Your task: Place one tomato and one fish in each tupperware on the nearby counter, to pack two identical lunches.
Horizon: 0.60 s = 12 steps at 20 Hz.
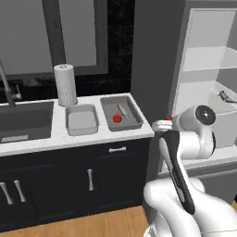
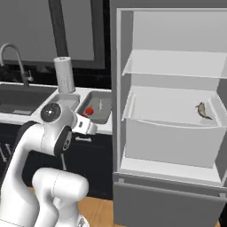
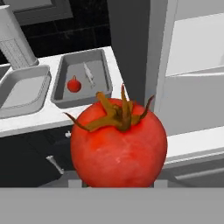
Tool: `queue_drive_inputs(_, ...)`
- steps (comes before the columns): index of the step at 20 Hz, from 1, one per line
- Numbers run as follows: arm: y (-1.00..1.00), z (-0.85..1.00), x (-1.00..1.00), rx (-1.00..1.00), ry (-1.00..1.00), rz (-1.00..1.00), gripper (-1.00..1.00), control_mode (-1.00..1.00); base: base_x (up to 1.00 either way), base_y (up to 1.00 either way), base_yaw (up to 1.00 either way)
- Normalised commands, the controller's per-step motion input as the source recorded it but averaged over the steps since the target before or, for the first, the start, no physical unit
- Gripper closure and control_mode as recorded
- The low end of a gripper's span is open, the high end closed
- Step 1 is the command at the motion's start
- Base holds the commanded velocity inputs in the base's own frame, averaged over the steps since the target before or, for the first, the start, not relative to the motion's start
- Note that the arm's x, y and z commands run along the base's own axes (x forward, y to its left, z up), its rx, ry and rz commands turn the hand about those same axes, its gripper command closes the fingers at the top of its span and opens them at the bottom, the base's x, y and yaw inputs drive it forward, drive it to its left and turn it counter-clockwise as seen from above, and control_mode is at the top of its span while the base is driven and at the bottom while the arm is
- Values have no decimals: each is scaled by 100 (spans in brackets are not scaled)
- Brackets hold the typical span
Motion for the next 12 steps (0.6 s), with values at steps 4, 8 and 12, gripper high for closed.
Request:
queue_drive_inputs(4,0,0,0,0,0,0,100,100,76,100,14)
queue_drive_inputs(8,0,0,0,0,0,0,100,100,100,92,2)
queue_drive_inputs(12,0,0,0,0,0,0,100,100,100,5,0)
